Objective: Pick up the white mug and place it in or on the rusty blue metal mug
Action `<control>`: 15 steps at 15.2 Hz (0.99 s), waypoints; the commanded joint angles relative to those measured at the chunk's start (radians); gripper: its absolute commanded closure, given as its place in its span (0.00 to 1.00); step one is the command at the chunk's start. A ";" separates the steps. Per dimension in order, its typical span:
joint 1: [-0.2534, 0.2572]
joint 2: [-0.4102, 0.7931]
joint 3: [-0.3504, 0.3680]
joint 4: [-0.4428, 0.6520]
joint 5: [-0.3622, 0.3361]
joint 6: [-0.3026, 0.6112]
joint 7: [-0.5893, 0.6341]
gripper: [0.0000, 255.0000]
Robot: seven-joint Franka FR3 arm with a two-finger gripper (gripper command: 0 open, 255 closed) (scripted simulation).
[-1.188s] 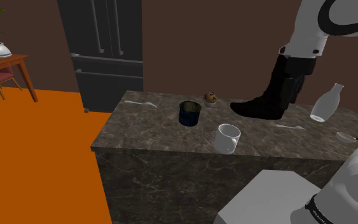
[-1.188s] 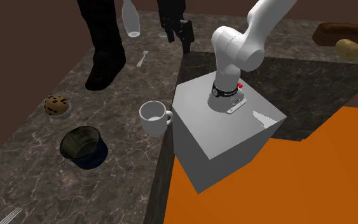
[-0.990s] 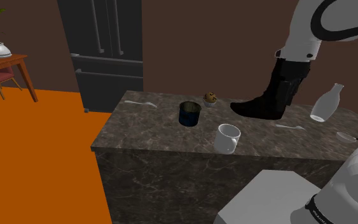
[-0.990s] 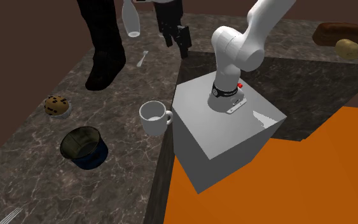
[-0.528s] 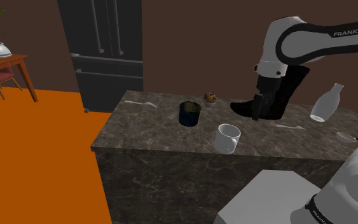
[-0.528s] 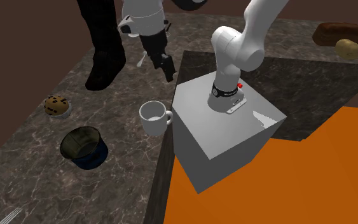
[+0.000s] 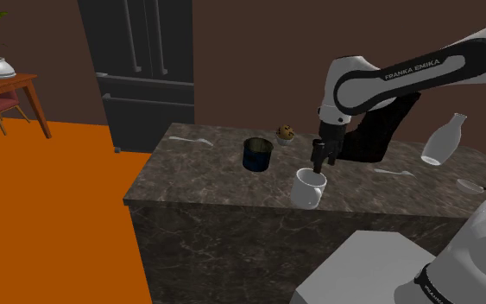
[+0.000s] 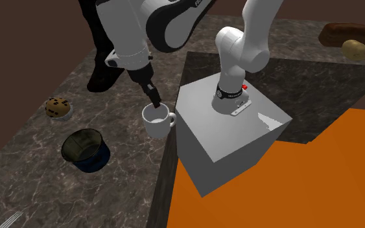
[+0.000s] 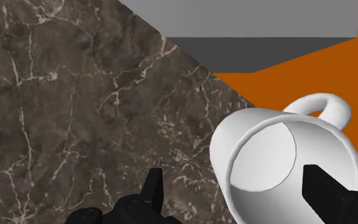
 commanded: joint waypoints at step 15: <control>0.003 0.098 0.005 -0.056 0.004 0.159 0.004 0.00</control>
